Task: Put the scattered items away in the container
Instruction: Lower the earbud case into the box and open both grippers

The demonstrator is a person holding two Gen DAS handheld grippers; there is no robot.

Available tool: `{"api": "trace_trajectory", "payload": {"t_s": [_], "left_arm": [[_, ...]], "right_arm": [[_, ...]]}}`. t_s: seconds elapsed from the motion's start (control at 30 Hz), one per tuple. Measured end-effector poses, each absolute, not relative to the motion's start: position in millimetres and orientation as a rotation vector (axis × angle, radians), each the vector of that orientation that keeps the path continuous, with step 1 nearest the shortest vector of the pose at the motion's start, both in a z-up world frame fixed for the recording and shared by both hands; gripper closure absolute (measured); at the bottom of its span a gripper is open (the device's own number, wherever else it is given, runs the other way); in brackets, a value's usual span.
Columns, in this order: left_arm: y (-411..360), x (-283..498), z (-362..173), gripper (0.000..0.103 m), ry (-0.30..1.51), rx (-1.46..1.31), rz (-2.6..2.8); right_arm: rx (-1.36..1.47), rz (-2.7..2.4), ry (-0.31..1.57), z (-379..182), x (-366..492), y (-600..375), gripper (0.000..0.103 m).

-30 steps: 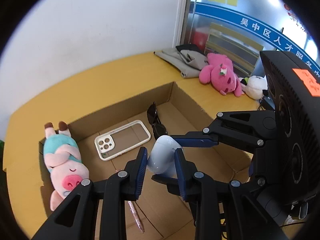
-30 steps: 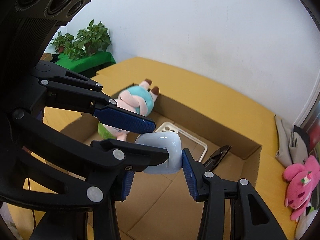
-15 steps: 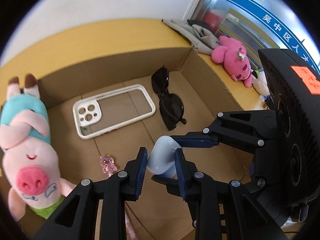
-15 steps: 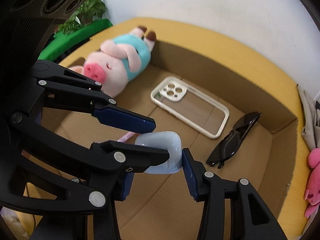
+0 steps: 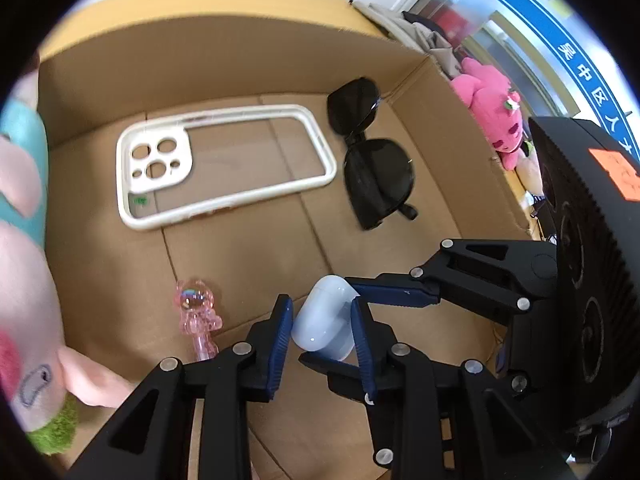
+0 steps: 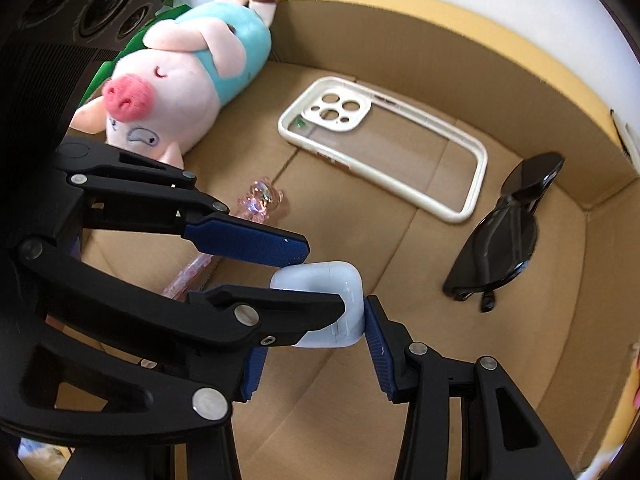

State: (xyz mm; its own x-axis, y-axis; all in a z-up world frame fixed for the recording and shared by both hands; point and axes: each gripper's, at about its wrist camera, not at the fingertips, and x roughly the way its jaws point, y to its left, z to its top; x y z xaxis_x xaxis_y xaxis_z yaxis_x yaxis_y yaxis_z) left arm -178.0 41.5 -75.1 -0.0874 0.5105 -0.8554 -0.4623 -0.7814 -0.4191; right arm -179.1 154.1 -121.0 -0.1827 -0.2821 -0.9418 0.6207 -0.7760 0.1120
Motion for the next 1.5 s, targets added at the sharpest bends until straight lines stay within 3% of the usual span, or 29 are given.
{"api": "trace_trajectory", "payload": {"t_s": [0.13, 0.2, 0.27, 0.33, 0.4, 0.43, 0.47, 0.67, 0.9, 1.5], "left_arm": [[41, -177, -72, 0.073, -0.045, -1.533, 1.967], [40, -171, -62, 0.073, -0.015, -1.498, 2.011], [38, -161, -46, 0.073, 0.017, -1.431, 2.089], [28, -142, -19, 0.069, 0.033, -1.311, 2.237], [15, -115, 9, 0.047, 0.041, -1.181, 2.4], [9, -101, 19, 0.028, 0.042, -1.12, 2.47], [2, -81, 32, 0.021, 0.045, -1.039, 2.558], [-14, -1, 58, 0.021, 0.086, -0.867, 2.791], [-7, 56, 74, 0.021, 0.052, -0.779, 2.866], [-10, 95, 92, 0.021, 0.061, -0.73, 2.907]], "right_arm": [[1.493, -2.015, 0.381, -118, -175, 155, 0.054], [1.48, -2.036, 0.371, -114, -173, 158, 0.045], [1.465, -2.069, 0.361, -105, -167, 165, 0.021], [1.437, -2.136, 0.331, -91, -158, 179, 0.013], [1.396, -2.205, 0.292, -76, -144, 193, 0.01], [1.365, -2.248, 0.267, -66, -132, 202, 0.009], [1.336, -2.28, 0.245, -59, -123, 209, 0.008], [1.15, -2.445, 0.126, -20, -54, 234, 0.001], [1.043, -2.583, 0.168, 2, -7, 246, 0.001], [0.931, -2.63, 0.228, 27, 52, 251, 0.001]]}}
